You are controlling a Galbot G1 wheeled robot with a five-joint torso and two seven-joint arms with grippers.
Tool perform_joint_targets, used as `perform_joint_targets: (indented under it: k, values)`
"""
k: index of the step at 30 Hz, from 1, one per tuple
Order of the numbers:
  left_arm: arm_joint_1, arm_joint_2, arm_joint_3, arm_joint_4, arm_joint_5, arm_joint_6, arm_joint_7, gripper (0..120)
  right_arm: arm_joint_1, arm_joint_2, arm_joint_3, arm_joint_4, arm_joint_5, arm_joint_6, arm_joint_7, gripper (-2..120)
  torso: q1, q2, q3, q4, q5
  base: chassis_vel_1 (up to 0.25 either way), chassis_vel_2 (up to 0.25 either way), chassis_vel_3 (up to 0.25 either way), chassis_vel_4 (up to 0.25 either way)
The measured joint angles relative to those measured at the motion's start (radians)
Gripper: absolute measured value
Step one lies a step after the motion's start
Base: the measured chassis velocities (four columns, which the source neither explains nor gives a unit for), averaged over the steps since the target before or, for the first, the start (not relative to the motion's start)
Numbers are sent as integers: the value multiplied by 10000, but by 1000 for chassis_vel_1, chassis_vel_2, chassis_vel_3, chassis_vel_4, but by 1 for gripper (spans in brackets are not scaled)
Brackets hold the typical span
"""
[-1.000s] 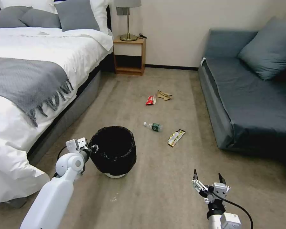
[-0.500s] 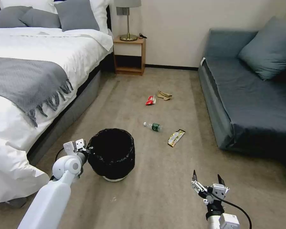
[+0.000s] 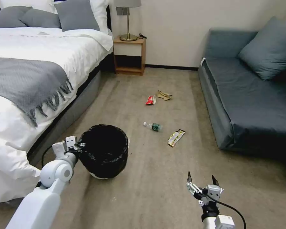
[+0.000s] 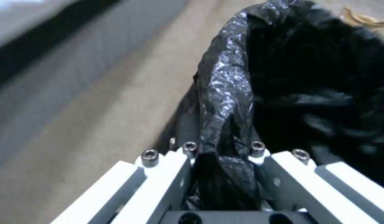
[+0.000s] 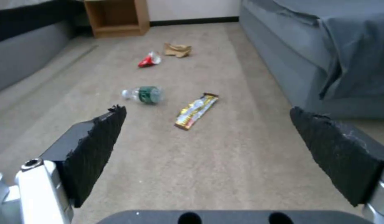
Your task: Pick up the trash bin, then pick up the garbage on the floor and place it into the trash bin.
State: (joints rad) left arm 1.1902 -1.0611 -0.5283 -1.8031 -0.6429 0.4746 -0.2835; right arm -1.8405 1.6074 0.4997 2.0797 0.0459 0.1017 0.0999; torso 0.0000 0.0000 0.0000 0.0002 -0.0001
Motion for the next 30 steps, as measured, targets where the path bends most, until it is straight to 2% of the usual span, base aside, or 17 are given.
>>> perform_joint_targets:
  k: [5, 8, 13, 22, 30]
  values:
    - [390, 65, -262, -141, 443, -249, 217, 4, 26, 3, -80, -104, 70, 133, -70, 100, 0, 0, 1, -1, -1, 0, 0, 0, 0]
    - [769, 59, -576, -356, 980, -505, 390, 4, 46, 2, -116, -147, 165, 170, -79, 100, 0, 0, 0, -3, 2, 0, 0, 0, 0]
    - [1290, -76, -842, -768, 1470, -610, 479, 4, 70, -87, -134, -215, 305, 247, -83, 100, 0, 0, 0, -1, 1, 0, 0, 0, 0]
    - [1719, -319, -966, -918, 2086, -848, 594, 4, 105, -293, -199, -241, 693, 399, -168, 100, 0, 0, 0, -2, 1, 0, 0, 0, 0]
    - [2081, -406, -1295, -1003, 2591, -1023, 760, 4, 186, -356, -281, -211, 955, 537, -274, 100, 0, 0, 0, -2, 1, 0, 0, 0, 0]
